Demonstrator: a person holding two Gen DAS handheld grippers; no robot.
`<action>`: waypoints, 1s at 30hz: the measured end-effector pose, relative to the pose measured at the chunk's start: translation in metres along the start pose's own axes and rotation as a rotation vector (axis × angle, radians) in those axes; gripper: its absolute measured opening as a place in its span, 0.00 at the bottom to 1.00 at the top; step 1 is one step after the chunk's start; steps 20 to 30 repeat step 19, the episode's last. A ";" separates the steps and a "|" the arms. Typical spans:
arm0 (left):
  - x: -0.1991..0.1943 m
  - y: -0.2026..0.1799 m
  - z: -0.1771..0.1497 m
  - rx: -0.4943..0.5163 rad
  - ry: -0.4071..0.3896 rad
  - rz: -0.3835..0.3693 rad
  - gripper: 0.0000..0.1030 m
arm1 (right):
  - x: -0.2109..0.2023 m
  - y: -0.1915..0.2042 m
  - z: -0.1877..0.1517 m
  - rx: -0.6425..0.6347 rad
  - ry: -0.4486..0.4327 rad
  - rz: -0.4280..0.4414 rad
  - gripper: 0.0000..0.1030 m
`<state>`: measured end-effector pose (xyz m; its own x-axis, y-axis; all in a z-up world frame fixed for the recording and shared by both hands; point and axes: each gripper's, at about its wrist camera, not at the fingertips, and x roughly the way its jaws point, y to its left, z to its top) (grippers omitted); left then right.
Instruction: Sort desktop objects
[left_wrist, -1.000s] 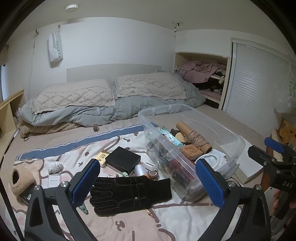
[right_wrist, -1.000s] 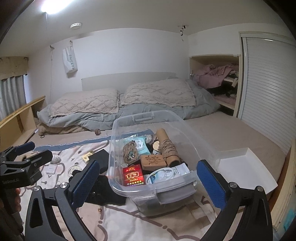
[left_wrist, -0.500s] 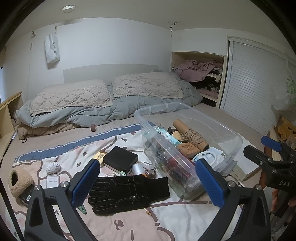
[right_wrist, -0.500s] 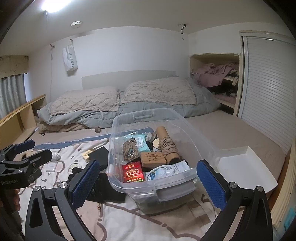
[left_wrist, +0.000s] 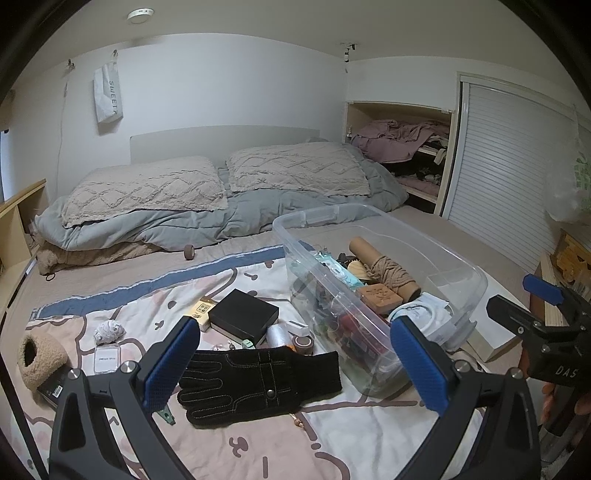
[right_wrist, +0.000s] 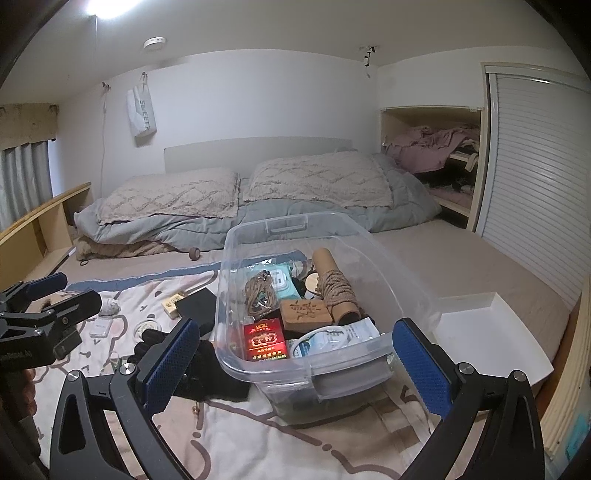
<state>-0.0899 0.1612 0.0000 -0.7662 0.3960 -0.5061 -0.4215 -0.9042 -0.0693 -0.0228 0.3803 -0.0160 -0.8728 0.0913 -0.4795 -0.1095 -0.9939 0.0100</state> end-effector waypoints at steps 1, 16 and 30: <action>0.000 0.000 0.000 0.000 0.000 0.000 1.00 | 0.000 0.000 0.000 -0.001 0.000 0.000 1.00; 0.000 0.002 0.000 0.002 -0.003 0.010 1.00 | 0.000 0.001 -0.001 -0.004 0.001 0.000 1.00; 0.000 0.003 0.000 -0.001 -0.004 0.013 1.00 | 0.001 0.001 -0.002 -0.002 0.002 0.001 1.00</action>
